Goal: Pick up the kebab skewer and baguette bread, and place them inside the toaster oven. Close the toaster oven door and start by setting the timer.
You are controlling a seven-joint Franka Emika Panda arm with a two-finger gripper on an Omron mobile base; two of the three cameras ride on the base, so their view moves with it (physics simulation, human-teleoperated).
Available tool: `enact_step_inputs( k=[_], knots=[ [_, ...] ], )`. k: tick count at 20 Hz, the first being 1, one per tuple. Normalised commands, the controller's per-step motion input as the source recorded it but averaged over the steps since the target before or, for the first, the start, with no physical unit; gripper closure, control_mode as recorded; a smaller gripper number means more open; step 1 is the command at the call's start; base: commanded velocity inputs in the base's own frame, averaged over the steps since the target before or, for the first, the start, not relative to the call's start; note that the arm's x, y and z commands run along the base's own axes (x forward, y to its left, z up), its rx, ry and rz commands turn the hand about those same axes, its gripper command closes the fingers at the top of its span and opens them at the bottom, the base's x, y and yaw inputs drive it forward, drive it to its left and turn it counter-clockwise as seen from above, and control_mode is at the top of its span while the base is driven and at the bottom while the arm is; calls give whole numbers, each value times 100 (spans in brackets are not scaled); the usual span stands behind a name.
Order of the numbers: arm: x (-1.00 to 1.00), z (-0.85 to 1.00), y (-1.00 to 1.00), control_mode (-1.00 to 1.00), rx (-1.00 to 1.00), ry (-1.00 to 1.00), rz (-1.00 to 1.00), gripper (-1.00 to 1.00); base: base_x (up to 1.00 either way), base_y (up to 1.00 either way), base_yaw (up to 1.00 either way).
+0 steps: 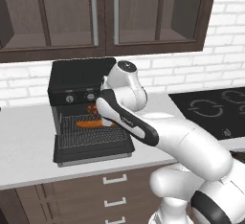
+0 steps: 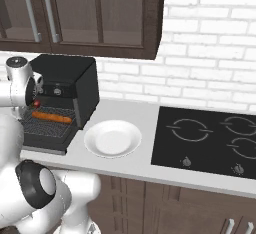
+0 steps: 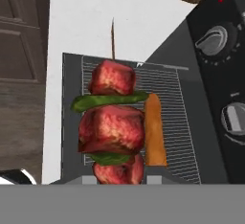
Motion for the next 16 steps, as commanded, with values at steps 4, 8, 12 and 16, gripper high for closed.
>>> enact_step_inputs(
  k=[4, 8, 12, 16],
  knots=[
    [14, -41, 18, -100, -2, 18, 0, 100, 0, 0, 0],
    [30, -42, 3, -100, 0, 13, 0, 100, 0, 0, 0],
    [31, -43, 0, -100, -1, 11, 0, 100, 0, 0, 0],
    [19, -32, 15, -100, -6, 7, 0, 100, 0, 0, 0]
  ],
)
